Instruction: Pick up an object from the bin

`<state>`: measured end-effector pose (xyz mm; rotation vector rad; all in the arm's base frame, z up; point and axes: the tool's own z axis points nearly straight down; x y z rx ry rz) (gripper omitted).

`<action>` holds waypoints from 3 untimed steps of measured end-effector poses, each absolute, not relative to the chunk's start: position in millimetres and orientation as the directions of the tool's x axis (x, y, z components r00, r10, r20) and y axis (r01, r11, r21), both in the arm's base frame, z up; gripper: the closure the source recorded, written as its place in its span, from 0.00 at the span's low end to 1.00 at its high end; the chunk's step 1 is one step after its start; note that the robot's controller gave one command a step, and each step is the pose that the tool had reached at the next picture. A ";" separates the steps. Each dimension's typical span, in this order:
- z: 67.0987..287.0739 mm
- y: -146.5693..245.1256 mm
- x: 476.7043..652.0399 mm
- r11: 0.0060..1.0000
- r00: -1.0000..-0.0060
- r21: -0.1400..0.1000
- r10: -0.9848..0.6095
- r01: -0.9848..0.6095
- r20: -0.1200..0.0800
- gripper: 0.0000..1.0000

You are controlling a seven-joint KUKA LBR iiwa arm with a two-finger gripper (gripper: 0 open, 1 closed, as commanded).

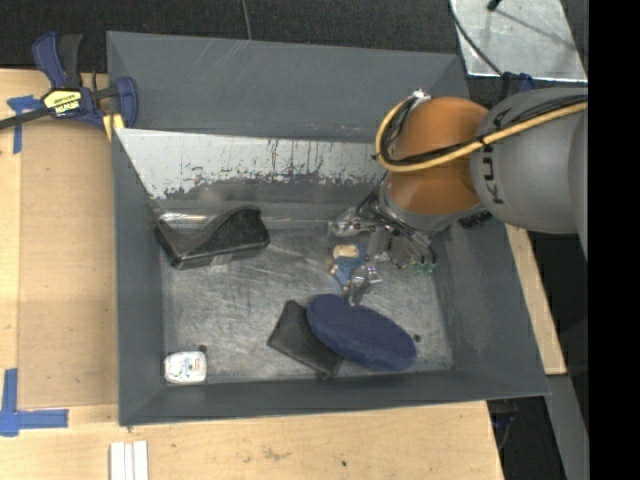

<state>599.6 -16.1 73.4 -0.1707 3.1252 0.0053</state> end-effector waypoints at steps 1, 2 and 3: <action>76.3 -15.3 601.6 0.994 -0.994 0.000 -0.111 -0.111 -0.020 1.00; 75.8 -9.1 621.1 0.949 -0.949 -0.006 -0.317 -0.316 -0.007 1.00; 232.9 -0.7 608.0 0.863 -0.863 -0.006 -0.505 -0.505 -0.011 1.00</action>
Offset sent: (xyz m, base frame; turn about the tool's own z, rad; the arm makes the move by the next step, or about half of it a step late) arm 0.0000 0.0000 0.0000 0.0000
